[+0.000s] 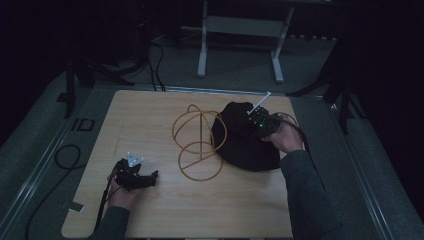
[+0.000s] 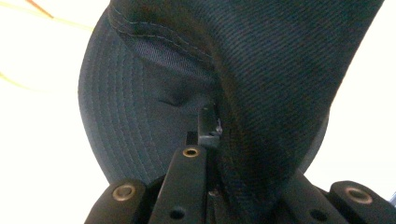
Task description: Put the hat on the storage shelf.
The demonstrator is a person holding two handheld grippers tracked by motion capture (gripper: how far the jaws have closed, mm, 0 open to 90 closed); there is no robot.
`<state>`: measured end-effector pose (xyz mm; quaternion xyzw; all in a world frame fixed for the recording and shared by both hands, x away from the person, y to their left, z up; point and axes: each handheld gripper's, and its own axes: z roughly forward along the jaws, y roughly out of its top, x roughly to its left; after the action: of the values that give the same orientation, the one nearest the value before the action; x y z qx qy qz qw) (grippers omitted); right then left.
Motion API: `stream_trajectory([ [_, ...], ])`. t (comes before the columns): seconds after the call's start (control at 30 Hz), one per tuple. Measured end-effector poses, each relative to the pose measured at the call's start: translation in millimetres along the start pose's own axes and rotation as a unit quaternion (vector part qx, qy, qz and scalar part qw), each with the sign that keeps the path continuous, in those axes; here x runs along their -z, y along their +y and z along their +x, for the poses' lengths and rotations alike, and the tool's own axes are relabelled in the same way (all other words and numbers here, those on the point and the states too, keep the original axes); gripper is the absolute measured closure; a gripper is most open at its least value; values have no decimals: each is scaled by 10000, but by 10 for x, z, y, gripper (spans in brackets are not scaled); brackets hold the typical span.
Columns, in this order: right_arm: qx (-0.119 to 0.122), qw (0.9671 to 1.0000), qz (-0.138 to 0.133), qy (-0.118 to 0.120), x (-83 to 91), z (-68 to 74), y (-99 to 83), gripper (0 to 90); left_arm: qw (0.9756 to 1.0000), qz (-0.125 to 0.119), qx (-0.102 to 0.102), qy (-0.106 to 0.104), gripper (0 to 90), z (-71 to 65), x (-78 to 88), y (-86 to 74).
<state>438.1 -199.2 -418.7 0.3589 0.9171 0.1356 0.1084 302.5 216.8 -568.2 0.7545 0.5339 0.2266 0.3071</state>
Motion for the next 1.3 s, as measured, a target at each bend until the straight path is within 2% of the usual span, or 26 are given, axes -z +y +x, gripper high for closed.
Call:
stream_trajectory([
  [0.77, 97, 9996, -243, -54, 255, 15, -20, 881, 10000, -4, 9, 4, 94, -1, 0, 0],
  [1.3, -28, 9992, -370, -116, 436, -62, -79, 881, 10000, -10, 15, 2, 94, -2, -1, 0],
])
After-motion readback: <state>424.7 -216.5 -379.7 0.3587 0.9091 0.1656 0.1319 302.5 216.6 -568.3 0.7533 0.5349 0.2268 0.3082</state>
